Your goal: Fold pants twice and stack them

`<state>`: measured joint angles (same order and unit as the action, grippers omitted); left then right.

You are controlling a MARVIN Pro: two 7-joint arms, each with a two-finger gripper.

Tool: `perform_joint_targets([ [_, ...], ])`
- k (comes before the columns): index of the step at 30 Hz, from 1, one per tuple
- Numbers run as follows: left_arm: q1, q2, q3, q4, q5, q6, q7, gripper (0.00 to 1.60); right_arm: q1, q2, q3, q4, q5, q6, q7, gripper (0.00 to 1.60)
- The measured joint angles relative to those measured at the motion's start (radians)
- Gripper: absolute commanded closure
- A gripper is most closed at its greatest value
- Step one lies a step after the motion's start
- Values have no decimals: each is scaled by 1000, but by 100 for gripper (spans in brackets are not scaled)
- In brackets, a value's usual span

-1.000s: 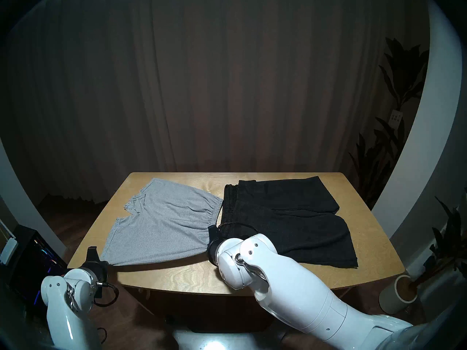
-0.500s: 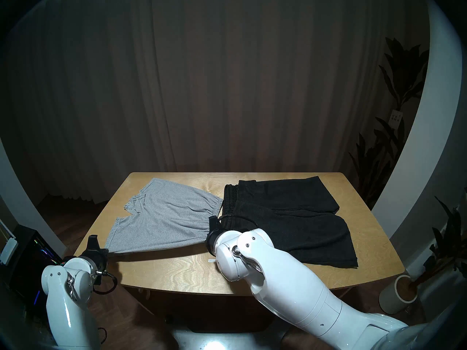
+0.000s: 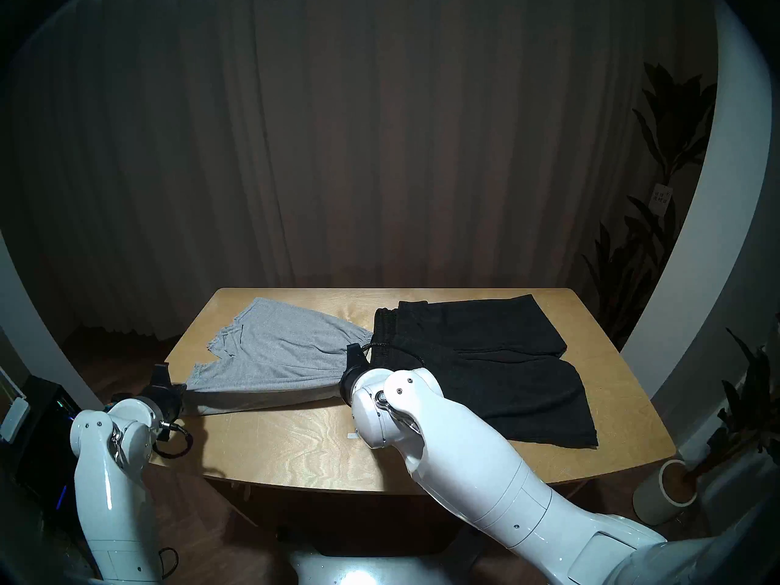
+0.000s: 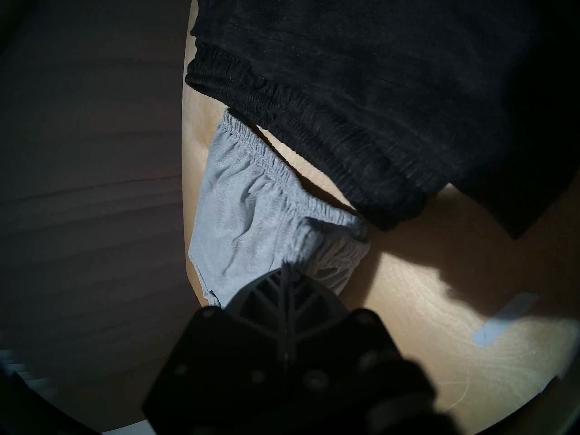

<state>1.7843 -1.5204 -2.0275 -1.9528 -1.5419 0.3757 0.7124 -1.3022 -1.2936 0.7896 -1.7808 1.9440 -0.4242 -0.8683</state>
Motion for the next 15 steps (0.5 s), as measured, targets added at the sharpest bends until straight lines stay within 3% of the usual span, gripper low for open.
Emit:
perform_joint_targets([
  [15, -145, 161, 83, 184, -32, 34, -61, 160, 63, -80, -9, 130, -38, -42, 43, 160],
])
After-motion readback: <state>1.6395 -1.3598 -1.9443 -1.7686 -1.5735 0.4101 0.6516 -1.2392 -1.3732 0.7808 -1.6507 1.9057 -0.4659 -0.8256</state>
